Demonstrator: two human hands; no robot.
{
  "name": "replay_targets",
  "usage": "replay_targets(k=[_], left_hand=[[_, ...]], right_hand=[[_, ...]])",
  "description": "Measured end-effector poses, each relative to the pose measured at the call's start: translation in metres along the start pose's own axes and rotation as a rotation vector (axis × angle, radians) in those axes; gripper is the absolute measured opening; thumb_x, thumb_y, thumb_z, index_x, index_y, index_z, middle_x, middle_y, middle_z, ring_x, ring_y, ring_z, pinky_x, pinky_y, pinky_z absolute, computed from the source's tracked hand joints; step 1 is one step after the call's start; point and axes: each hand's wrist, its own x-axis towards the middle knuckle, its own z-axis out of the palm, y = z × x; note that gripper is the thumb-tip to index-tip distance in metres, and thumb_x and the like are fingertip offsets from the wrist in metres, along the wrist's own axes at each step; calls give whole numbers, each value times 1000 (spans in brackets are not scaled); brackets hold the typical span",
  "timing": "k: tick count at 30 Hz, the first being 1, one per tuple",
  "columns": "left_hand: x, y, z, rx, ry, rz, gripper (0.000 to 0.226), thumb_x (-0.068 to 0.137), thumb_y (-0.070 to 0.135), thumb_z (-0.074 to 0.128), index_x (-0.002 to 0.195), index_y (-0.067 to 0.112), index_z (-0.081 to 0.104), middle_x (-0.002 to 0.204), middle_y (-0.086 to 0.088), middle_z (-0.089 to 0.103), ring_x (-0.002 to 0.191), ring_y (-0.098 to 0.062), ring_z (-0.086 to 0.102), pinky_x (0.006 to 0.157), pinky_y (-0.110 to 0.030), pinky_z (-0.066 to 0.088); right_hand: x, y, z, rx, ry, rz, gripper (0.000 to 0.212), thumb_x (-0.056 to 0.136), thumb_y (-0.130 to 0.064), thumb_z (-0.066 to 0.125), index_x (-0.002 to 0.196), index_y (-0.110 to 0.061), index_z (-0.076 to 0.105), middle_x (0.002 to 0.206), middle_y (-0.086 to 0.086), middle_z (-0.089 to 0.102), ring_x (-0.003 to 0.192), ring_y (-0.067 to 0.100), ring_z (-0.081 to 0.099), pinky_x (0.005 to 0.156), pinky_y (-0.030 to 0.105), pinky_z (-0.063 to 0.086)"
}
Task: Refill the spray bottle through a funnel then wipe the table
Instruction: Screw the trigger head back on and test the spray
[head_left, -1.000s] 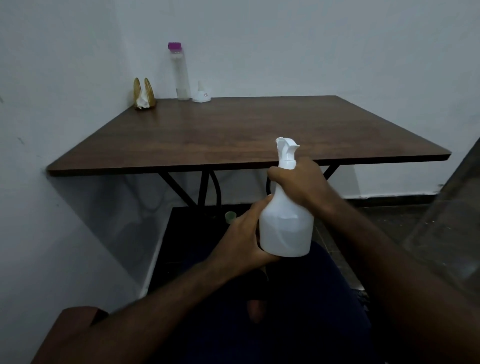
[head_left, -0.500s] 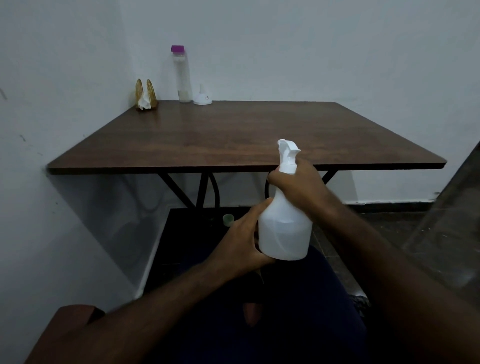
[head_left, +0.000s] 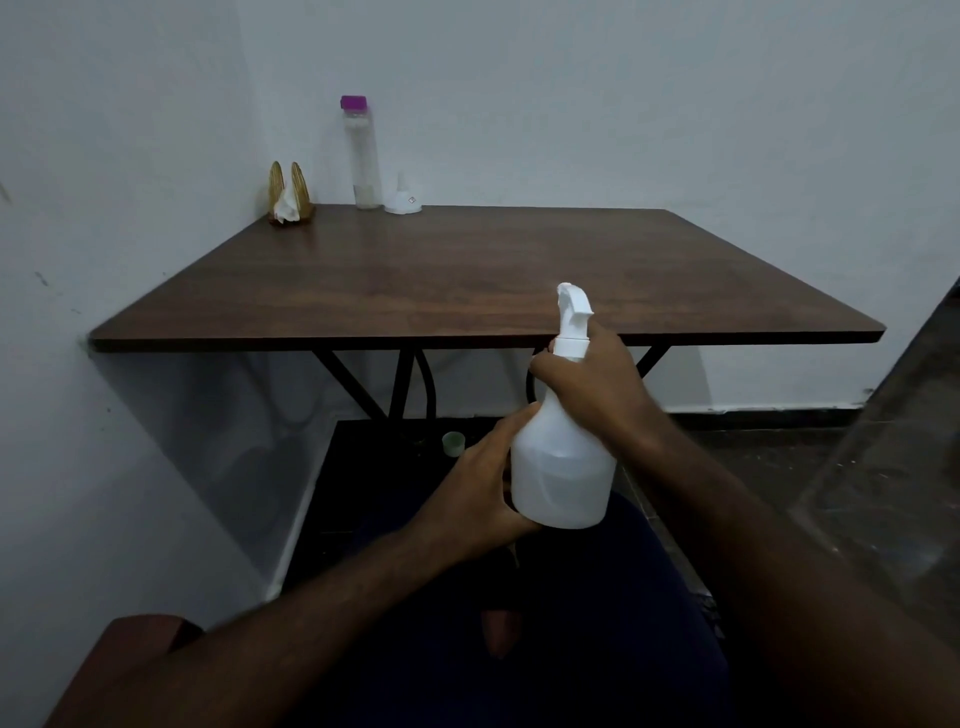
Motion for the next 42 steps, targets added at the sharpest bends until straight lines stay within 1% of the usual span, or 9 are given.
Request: replay_targets(k=[5,12,17,20,25,28,32,38,42], left_hand=[[1,0,0,-16,-14,4,96,67,30,85,142,41,26,134,17,49,118,1,53,91,-20,51],[-1,2,4,-24,-8,14,98,67,24,85,143,37,25,134,11,50,115,0,56,86,-18,52],[-1,2,7,-14,-14,24,96,68,24,85,142,40,25,136,10,49,117,0,55,87,-20,52],[-3,4,8,-28,-15,21,94,69,23,85,140,43,26,135,11,50,117,-1,55,88,-22,52],[-2,4,8,-30,-24,26,95,68,24,85,144,33,28,136,10,51,117,-3,56,89,-28,54],[-1,4,7,-21,-27,30,95,68,24,85,144,33,29,135,10,51,118,-4,55,89,-30,55],[-3,5,9,-11,-29,28,94,68,25,85,139,42,26,135,12,50,117,-2,55,88,-27,54],[-3,6,7,-22,-25,29,95,67,26,85,141,40,27,135,12,50,118,-2,55,88,-27,54],[-4,5,8,-3,-41,43,96,67,25,86,142,36,27,134,10,50,117,-3,55,87,-27,55]], right_hand=[[-2,0,-5,54,-57,-12,23,86,-27,72,99,-13,59,87,4,64,73,13,62,59,23,46],[-2,3,-12,14,-105,-47,28,84,-27,73,98,-6,61,84,11,66,73,19,64,64,30,52],[0,6,-11,15,-66,2,21,81,-14,65,83,6,57,73,14,61,65,20,59,60,32,49],[-1,7,-13,22,-96,12,17,80,-14,65,72,-5,54,66,5,55,60,15,55,56,29,46],[-4,7,-15,64,-84,-5,25,83,-21,72,99,-7,60,88,16,68,77,30,68,72,41,57],[-6,5,-16,40,-57,-17,24,83,-17,69,98,-1,61,81,12,65,70,23,64,64,34,54],[-6,5,-14,19,-53,10,12,80,-12,65,75,-5,56,68,5,57,61,15,56,56,29,47],[-6,3,-15,40,-68,-15,22,81,-14,69,98,-3,61,81,13,64,69,22,63,63,34,52],[-7,6,-15,26,-47,-18,13,79,-12,66,81,-2,58,70,7,58,62,16,58,57,30,49]])
